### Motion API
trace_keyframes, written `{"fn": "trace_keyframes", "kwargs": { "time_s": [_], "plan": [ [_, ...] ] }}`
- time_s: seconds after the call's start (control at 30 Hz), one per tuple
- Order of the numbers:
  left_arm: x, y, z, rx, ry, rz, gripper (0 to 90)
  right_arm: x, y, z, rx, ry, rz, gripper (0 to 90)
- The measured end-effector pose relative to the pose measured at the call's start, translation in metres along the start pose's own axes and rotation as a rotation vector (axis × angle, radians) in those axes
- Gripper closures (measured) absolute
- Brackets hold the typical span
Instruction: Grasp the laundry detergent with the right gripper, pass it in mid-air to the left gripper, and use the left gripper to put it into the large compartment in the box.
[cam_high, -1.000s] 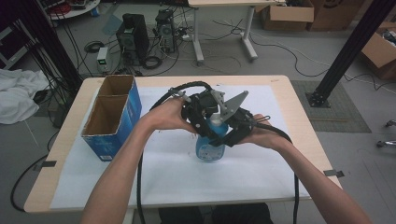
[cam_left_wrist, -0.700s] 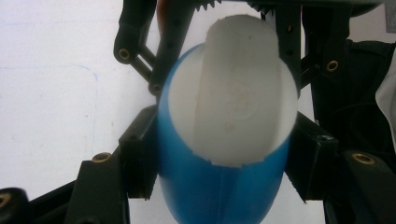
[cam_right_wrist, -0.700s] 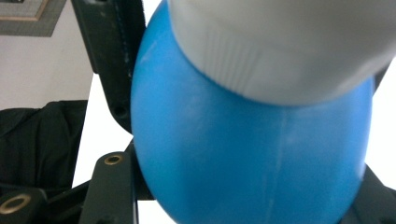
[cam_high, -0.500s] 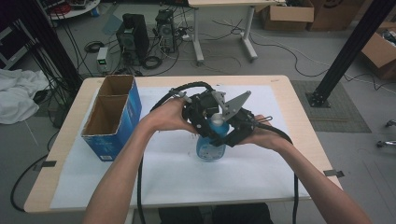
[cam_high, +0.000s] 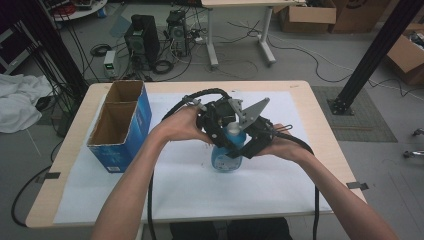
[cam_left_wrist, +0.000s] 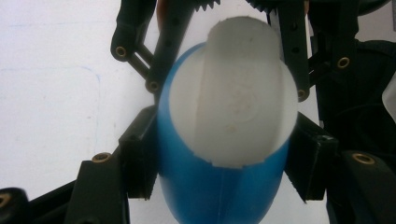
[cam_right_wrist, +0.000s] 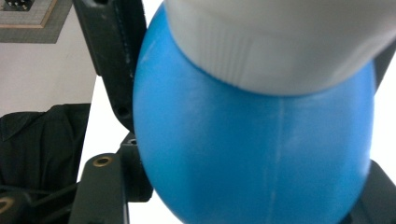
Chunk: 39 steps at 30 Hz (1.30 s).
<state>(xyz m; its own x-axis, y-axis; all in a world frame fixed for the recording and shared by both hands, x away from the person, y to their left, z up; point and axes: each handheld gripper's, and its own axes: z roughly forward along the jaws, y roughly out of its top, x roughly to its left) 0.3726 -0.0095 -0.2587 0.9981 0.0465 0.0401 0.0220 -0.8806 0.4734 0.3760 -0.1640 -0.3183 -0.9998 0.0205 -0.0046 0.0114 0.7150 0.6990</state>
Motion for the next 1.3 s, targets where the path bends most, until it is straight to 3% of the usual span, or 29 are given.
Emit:
{"fn": "trace_keyframes", "kwargs": {
  "time_s": [0.37,0.73,0.93,1.13,1.3],
  "plan": [
    [0.000,-0.003,-0.003,-0.001,0.007,-0.004,38.0,-0.002,-0.003,0.000,0.005,-0.018,0.011,31.9],
    [0.003,-0.005,-0.007,0.005,0.011,-0.046,38.0,-0.004,-0.008,-0.001,0.033,-0.058,0.035,23.6],
    [0.004,-0.007,-0.010,0.024,0.022,-0.073,38.0,-0.008,-0.013,-0.005,0.052,-0.099,0.082,16.0],
    [0.006,-0.008,-0.015,0.043,0.047,-0.101,38.0,-0.014,-0.023,-0.021,0.089,-0.156,0.151,15.3],
    [0.008,-0.007,-0.017,0.054,0.061,-0.134,38.0,-0.016,-0.029,-0.027,0.119,-0.175,0.171,15.3]
  ]
}}
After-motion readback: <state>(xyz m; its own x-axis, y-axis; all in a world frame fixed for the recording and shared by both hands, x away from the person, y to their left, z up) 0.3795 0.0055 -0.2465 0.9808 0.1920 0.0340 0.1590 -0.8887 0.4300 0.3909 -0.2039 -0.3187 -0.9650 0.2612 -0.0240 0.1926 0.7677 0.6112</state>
